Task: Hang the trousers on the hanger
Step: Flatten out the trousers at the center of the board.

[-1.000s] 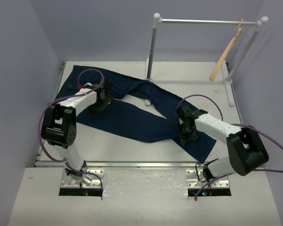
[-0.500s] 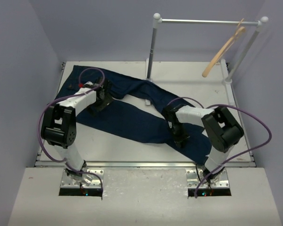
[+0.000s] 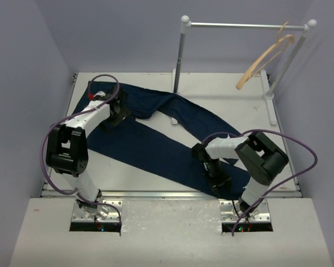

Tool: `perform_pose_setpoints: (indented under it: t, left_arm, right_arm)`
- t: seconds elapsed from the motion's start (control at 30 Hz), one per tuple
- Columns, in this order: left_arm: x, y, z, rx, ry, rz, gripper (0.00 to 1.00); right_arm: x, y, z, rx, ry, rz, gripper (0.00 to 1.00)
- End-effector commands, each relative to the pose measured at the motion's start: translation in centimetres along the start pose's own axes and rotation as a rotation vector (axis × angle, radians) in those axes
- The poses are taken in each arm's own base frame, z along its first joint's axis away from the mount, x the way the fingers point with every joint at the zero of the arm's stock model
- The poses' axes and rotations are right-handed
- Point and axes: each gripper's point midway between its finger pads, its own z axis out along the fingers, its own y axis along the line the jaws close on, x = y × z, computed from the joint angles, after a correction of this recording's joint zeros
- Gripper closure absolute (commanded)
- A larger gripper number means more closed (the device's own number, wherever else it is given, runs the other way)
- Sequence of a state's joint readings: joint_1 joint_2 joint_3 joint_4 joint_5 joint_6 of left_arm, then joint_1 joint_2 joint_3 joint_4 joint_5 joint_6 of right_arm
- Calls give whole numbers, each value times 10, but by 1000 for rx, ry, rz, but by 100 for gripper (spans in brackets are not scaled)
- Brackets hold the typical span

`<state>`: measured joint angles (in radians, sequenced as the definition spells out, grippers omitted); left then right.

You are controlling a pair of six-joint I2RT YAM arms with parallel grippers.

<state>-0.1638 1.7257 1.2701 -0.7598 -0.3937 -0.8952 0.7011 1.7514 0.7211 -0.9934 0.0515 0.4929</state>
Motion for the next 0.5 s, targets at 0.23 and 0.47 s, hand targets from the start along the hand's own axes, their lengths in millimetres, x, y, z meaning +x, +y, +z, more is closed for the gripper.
perform_pose_setpoints:
  t: [0.23, 0.47]
  left_arm:
    - [-23, 16, -25, 18, -118, -133, 0]
    - [-87, -34, -25, 70, -119, -180, 0]
  right_arm:
    - [-116, -29, -139, -237, -721, 357, 35]
    - [-149, -71, -171, -277, -903, 507, 36]
